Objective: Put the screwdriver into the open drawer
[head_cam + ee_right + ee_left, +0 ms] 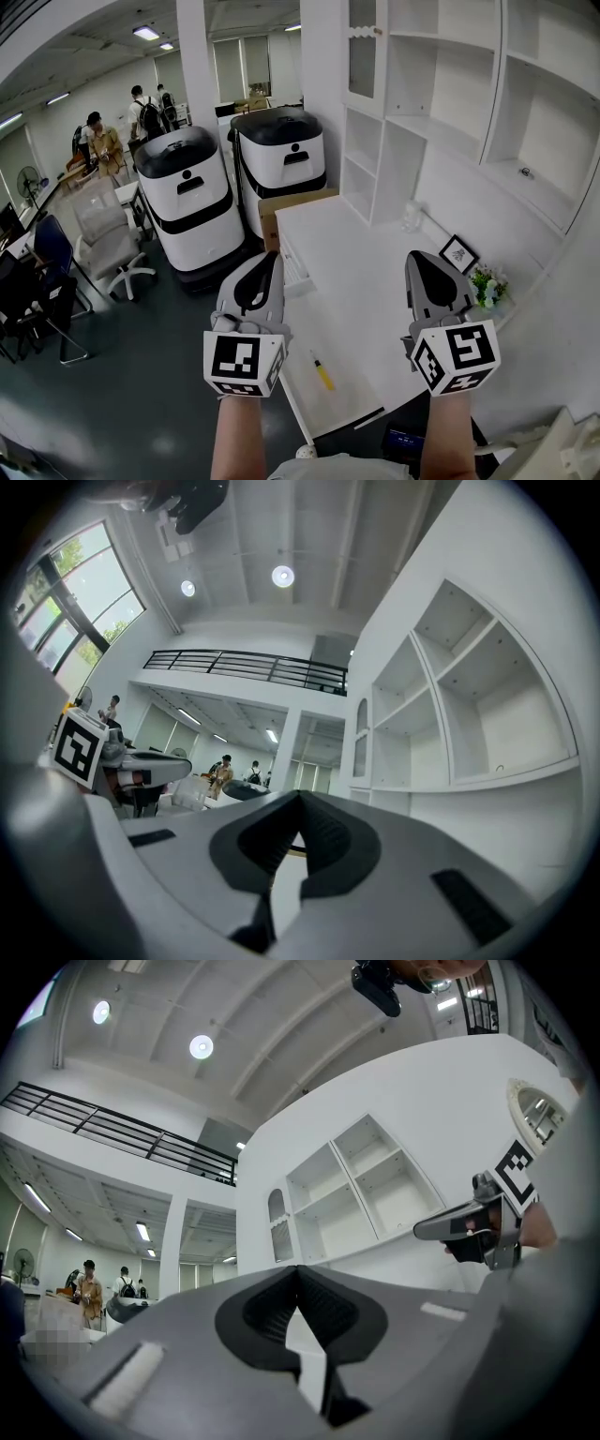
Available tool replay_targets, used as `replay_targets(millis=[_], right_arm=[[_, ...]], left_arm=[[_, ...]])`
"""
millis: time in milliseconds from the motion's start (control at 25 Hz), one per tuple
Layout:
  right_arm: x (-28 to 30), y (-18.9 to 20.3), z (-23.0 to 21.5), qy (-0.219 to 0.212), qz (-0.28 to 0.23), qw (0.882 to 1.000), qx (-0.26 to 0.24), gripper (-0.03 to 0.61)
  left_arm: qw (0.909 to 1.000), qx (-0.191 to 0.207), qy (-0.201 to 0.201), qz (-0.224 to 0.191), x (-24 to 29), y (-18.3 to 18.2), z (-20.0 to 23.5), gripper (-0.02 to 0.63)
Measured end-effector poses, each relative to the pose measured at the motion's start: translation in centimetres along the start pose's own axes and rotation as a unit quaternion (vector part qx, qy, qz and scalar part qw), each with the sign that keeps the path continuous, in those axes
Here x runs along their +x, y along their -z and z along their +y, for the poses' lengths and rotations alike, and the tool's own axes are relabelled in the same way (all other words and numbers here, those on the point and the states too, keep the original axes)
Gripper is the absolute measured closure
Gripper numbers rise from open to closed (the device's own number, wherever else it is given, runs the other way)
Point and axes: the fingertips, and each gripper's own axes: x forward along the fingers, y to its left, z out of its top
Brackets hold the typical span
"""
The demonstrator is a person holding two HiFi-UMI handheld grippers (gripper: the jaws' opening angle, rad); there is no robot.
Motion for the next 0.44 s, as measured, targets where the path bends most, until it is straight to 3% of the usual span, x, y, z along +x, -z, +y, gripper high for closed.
replay_targets(millis=[440], right_arm=[[-0.39,-0.17,0.69,-0.002,-0.015,1.000,0.011,0.572]], left_arm=[[1.0000,0.003,-0.005,-0.005,-0.13,-0.12,0.34,0.604]])
